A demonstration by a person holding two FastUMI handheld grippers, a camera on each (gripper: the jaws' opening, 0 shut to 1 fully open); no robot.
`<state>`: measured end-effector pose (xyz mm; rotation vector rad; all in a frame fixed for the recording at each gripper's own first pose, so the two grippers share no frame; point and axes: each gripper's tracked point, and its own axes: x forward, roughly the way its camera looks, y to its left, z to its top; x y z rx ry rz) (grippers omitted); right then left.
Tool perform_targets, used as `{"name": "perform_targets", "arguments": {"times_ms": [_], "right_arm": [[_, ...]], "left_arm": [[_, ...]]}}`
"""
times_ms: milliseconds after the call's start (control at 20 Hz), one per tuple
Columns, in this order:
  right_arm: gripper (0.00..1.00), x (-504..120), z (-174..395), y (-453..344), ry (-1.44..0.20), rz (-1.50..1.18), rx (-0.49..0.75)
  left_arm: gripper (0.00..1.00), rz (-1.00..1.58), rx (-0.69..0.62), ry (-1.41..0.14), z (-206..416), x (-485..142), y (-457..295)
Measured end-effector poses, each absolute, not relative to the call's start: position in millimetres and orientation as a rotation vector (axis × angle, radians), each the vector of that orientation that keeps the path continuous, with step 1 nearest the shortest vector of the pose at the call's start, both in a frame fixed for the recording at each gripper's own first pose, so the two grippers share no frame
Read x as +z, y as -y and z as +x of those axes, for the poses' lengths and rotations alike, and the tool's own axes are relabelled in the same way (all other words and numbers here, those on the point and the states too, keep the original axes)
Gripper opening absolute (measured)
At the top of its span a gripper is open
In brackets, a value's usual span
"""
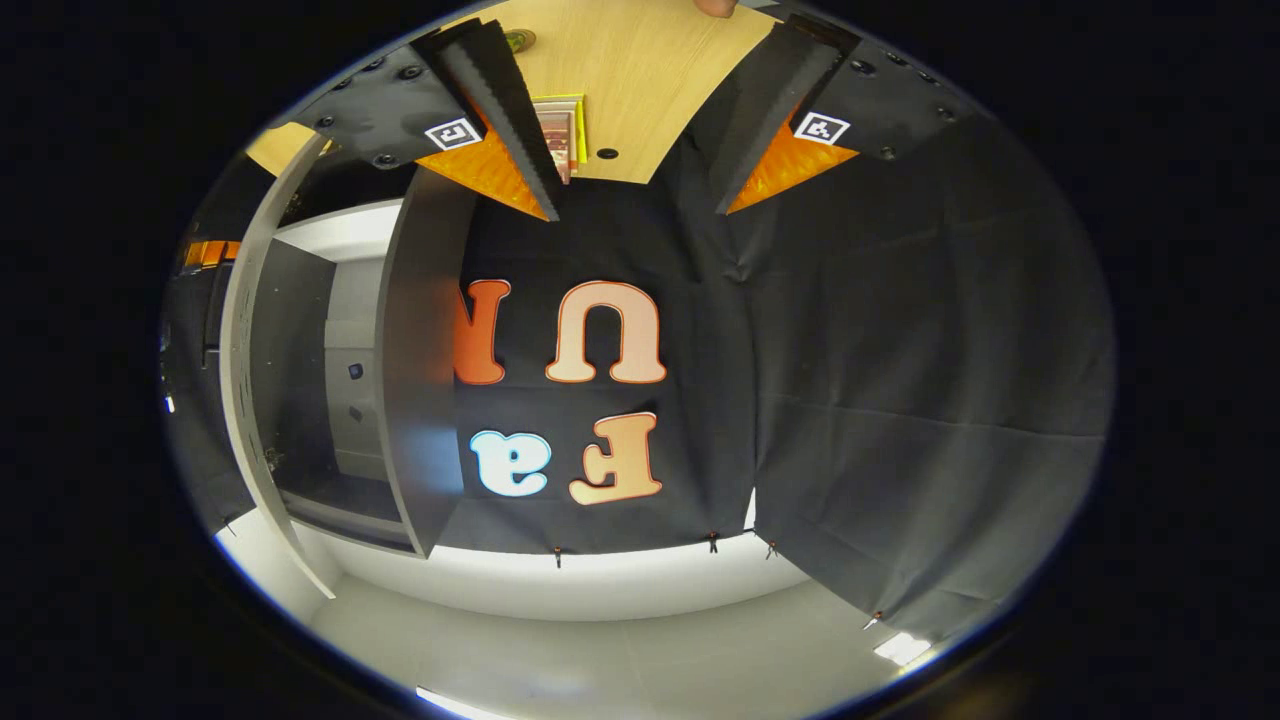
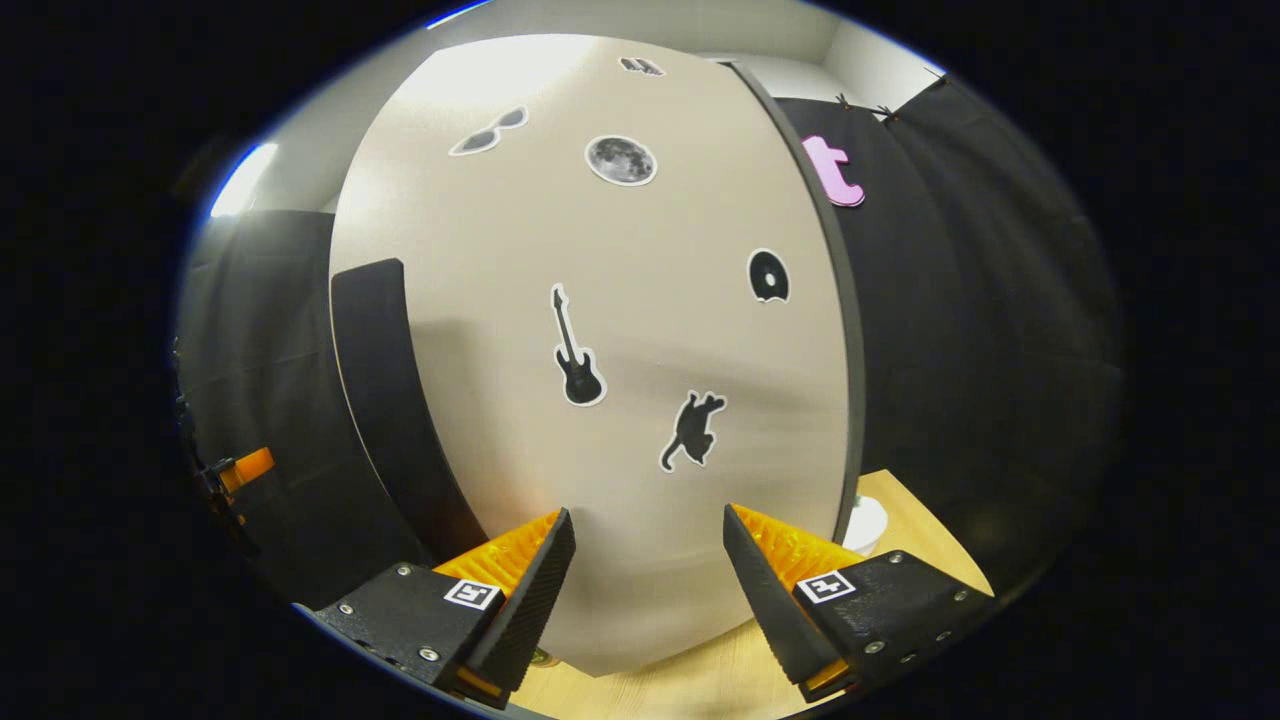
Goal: Open the cabinet door with the right hand, grasp the bottle in the cabinet with the left hand and place it on the coaster, then close the cabinet door with the right hand.
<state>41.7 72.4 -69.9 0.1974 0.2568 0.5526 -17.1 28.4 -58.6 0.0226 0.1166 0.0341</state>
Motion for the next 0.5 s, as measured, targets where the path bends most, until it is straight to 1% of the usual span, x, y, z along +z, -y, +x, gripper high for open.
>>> {"name": "perform_targets", "arguments": {"times_ms": [100,300,500], "right_arm": [[0.93,-66,42,-75,-0.249,0.189,0.564],[0.93,-61,50,-84,-0.229,0.154,0.553],[0.93,-61,50,-85,-0.231,0.153,0.558]], "left_arm": [[0.96,0.018,0.049,-0.117,-16,-58,-41],[0.99,0.021,0.086,-0.117,-19,-58,-62],[0.96,0.019,0.107,-0.123,-20,-63,-73]]}}
